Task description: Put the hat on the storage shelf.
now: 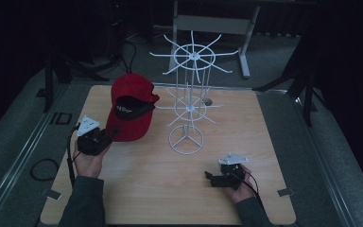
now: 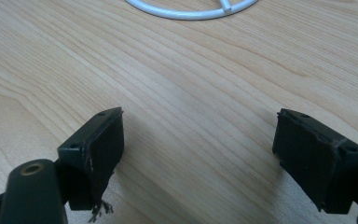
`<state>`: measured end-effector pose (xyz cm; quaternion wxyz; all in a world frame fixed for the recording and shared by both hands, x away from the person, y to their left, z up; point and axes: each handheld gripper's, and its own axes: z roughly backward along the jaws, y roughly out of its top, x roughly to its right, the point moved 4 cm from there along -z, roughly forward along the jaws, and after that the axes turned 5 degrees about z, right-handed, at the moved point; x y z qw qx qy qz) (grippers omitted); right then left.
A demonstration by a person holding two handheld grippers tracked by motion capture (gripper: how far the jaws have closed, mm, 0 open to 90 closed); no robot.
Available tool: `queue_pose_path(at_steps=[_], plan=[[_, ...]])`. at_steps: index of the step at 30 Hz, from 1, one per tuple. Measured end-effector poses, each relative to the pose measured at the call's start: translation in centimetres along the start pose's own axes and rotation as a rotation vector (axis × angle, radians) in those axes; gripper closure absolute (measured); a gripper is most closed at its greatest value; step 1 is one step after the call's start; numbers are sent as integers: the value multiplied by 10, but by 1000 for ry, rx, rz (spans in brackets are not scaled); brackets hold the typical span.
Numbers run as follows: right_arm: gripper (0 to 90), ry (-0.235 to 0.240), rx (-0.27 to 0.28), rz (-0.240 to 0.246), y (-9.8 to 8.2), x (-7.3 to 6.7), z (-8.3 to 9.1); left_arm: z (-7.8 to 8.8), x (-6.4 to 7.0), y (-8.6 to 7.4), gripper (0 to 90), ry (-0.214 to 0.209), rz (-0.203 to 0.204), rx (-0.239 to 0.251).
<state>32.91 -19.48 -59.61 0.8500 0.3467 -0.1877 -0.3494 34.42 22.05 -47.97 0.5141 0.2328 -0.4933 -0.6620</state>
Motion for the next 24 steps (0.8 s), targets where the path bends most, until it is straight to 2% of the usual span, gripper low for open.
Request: queue_pose_path(at_steps=[7, 16, 24], plan=[[163, 0, 0, 0, 0, 0, 0, 2, 2, 6, 860, 15, 12, 31], [163, 0, 1, -4, 0, 0, 0, 6, 5, 14, 860, 14, 16, 78], [163, 0, 1, -2, 0, 0, 0, 8, 8, 22, 860, 9, 9, 97]])
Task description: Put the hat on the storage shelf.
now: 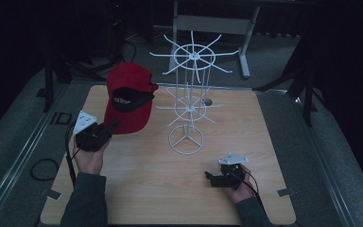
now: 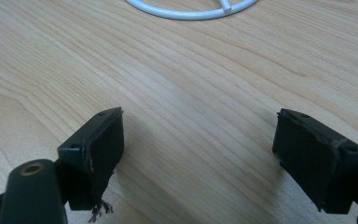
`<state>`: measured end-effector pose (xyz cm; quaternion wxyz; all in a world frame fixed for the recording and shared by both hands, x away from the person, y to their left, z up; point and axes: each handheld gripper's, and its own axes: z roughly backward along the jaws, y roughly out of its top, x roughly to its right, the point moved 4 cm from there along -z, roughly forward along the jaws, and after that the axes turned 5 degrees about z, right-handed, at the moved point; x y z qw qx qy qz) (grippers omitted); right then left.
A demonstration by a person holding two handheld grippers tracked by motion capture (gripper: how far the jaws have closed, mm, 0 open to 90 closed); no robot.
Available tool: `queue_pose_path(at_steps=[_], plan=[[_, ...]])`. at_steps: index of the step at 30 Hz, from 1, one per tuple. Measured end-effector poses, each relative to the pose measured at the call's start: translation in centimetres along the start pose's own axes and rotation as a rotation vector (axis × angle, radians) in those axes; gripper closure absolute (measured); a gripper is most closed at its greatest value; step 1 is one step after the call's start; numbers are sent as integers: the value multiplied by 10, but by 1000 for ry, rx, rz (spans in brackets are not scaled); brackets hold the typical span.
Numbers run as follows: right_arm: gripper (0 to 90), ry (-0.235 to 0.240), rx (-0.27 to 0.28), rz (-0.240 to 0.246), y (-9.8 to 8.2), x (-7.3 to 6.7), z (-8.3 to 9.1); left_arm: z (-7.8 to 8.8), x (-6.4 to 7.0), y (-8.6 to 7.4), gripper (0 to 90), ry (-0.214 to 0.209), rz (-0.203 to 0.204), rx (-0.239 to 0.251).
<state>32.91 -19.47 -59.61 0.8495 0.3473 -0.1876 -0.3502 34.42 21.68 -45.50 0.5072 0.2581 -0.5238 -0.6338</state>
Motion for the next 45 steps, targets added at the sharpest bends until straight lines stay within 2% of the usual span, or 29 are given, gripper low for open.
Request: queue_pose_path(at_steps=[12, 29, 45], plan=[[163, 0, 0, -1, 0, 0, 0, 4, 3, 11, 859, 8, 11, 47], [163, 1, -1, -2, 0, 0, 0, 11, 4, 27, 859, 4, 28, 90], [163, 1, -2, -3, 0, 0, 0, 19, 5, 39, 859, 0, 22, 133]])
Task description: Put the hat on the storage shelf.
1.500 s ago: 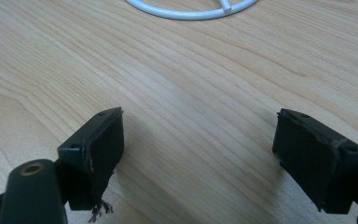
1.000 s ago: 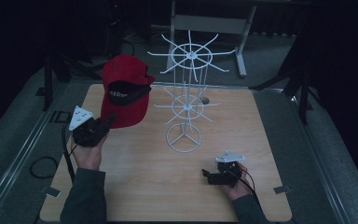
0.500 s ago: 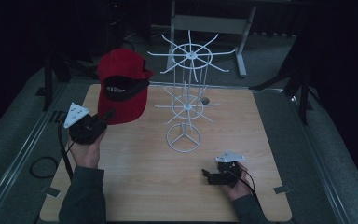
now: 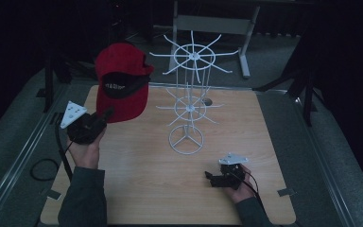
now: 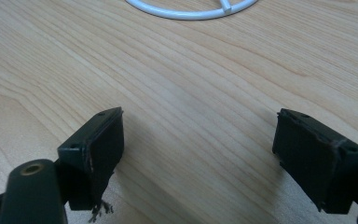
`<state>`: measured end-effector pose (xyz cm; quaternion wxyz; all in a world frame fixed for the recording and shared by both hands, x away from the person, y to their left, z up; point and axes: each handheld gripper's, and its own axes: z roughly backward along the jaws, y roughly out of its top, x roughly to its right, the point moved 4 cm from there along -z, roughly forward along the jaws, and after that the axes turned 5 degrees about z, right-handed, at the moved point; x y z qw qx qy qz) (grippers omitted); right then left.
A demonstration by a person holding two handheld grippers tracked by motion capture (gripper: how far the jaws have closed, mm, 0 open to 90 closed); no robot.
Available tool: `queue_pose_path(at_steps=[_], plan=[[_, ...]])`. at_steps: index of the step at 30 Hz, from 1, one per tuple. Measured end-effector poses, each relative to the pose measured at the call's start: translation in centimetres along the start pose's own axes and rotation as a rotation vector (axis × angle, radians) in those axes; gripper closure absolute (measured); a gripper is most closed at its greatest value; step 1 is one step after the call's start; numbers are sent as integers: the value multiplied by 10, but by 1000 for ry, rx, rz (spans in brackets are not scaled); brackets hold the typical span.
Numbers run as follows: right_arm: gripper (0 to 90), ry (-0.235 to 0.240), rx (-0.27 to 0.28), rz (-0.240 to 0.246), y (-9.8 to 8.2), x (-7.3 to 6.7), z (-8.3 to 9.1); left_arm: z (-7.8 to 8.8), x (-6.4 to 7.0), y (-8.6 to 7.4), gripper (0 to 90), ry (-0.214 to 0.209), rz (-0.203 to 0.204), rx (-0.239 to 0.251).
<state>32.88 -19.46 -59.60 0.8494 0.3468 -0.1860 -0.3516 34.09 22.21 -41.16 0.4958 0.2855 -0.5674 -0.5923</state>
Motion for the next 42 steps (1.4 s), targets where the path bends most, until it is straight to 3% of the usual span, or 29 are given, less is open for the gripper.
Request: queue_pose_path(at_steps=[42], plan=[[163, 0, 1, 1, 0, 0, 0, 16, 14, 30, 859, -31, -17, 82]])
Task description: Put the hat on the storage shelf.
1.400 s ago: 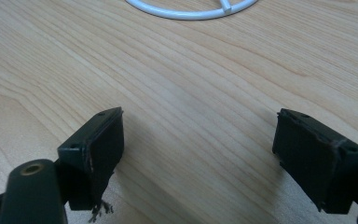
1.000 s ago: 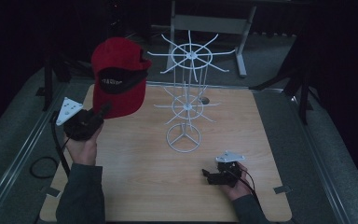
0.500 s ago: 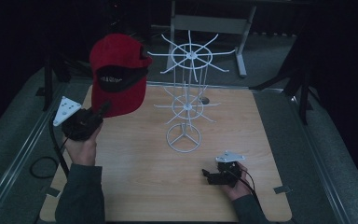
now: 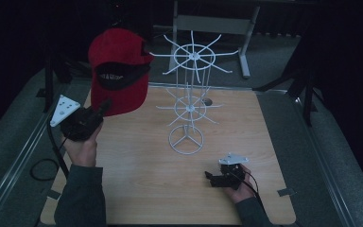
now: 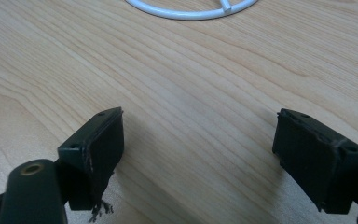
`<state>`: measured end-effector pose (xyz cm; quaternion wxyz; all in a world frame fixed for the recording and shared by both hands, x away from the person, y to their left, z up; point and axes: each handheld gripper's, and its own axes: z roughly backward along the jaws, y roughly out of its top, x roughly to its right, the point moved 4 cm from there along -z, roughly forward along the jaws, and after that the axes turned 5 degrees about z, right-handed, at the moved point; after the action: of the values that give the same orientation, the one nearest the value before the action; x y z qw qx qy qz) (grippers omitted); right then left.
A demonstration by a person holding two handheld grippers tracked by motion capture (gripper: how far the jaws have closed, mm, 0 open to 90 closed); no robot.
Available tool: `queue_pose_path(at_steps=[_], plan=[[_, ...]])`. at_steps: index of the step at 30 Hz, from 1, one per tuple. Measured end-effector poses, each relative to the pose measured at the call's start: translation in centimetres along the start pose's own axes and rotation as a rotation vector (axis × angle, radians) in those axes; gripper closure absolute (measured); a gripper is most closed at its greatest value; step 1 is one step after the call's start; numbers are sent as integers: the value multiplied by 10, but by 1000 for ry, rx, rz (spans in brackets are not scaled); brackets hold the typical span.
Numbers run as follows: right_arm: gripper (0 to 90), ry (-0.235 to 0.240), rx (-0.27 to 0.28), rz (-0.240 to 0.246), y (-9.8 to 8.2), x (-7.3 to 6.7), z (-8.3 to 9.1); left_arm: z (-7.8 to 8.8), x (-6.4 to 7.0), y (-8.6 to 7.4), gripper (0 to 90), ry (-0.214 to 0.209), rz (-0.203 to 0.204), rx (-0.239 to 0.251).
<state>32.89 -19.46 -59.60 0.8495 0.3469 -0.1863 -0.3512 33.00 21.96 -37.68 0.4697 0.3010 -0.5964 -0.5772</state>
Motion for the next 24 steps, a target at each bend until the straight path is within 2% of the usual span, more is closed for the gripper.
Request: queue_pose_path(at_steps=[17, 24], plan=[[163, 1, -2, 0, 0, 0, 0, 10, 10, 17, 858, -22, -15, 49], [163, 1, -2, 0, 0, 0, 0, 16, 17, 24, 858, -43, -17, 79]])
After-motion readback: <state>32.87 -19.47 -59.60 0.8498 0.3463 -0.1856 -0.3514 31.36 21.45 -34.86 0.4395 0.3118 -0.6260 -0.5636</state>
